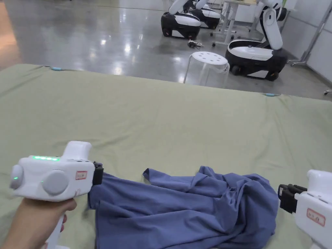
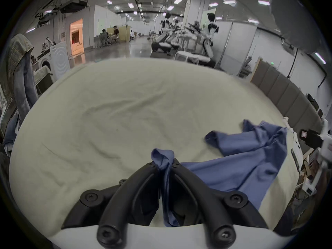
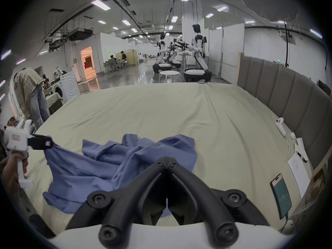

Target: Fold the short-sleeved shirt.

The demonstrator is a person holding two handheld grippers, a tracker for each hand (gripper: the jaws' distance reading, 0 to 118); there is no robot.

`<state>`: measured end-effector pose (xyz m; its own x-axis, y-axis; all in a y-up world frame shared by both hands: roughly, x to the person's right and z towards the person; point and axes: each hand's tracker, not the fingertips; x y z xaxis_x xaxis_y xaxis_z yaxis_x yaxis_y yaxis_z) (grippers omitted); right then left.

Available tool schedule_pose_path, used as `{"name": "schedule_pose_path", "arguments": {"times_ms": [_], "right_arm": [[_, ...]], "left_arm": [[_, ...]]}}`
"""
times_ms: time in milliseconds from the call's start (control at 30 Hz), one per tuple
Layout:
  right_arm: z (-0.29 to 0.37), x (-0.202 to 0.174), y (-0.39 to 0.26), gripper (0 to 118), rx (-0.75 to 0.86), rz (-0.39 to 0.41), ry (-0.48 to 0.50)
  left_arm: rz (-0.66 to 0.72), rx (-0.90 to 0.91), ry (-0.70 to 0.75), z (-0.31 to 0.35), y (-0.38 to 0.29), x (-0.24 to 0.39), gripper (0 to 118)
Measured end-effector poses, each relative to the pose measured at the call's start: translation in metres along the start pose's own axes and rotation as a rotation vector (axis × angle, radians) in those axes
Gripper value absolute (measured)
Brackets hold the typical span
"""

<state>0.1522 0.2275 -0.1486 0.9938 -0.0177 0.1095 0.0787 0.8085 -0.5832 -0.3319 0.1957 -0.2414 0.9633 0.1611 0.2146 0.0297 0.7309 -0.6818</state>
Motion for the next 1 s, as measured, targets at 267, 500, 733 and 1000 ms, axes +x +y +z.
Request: {"name": "schedule_pose_path", "arguments": {"times_ms": [267,500,733,1000], "right_arm": [[-0.114,0.047,0.068,16,-0.237,-0.006,-0.003],[-0.203,0.055,0.062,110,-0.415,-0.094,-0.013],[-0.201,0.054,0.044,5,-0.454,-0.157,-0.019],[-0.08,0.061,0.123,4,-0.136,-0.124,0.005]], "left_arm": [[-0.024,0.069,-0.05,0.025,0.002,0.021,8],[-0.083,0.066,-0.02,0.016,-0.003,0.028,8],[-0.072,0.033,-0.007,-0.008,-0.008,0.011,6],[-0.066,0.138,0.023,0.031,0.04,0.006,6]]}}
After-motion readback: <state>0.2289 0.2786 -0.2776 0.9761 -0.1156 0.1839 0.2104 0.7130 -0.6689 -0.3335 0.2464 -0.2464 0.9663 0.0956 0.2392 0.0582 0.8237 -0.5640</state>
